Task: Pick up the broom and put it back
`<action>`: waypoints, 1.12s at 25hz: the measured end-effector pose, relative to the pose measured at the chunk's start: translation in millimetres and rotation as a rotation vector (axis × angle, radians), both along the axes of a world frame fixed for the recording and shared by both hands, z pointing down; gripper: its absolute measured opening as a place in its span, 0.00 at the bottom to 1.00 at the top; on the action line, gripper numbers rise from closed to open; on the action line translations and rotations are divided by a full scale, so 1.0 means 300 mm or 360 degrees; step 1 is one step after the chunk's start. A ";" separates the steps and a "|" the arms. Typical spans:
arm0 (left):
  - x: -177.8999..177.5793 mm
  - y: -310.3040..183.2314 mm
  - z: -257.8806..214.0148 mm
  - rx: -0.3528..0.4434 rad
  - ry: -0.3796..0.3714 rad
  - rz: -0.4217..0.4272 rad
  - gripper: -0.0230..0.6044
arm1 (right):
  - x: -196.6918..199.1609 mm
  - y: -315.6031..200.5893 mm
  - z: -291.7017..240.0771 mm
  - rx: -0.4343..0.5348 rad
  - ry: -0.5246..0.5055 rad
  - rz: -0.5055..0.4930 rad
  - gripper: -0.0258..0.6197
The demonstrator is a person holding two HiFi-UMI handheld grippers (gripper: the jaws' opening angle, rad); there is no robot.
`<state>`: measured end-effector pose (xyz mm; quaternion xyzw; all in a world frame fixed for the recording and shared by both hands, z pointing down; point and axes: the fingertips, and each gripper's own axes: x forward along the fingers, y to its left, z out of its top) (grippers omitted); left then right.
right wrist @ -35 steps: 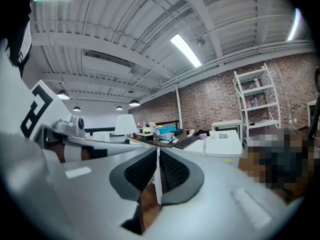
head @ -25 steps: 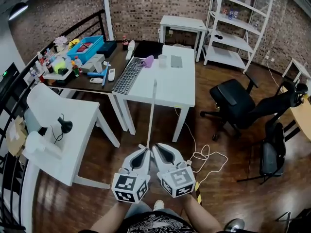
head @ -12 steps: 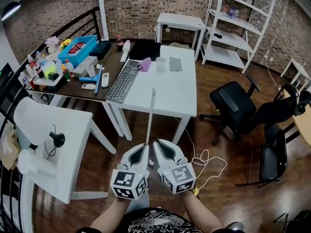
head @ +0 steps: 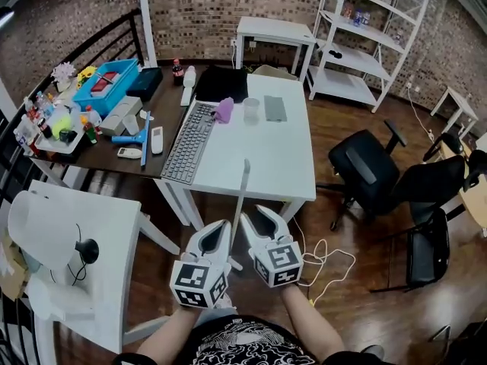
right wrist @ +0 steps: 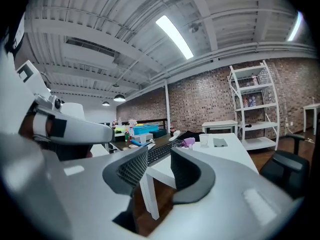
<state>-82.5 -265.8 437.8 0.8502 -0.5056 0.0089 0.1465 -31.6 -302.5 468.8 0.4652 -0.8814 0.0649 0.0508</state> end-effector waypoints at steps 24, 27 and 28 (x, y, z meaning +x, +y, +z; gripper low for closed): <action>-0.097 -0.295 0.050 -0.0049 -0.0092 -0.0079 0.04 | -0.008 -0.545 0.339 -0.0302 0.0030 0.0095 0.37; -0.105 -0.323 0.054 -0.0057 -0.0112 -0.0086 0.04 | -0.016 -0.585 0.361 -0.0325 0.0026 0.0101 0.37; -0.107 -0.330 0.056 -0.0059 -0.0117 -0.0087 0.04 | -0.017 -0.595 0.369 -0.0331 0.0032 0.0106 0.37</action>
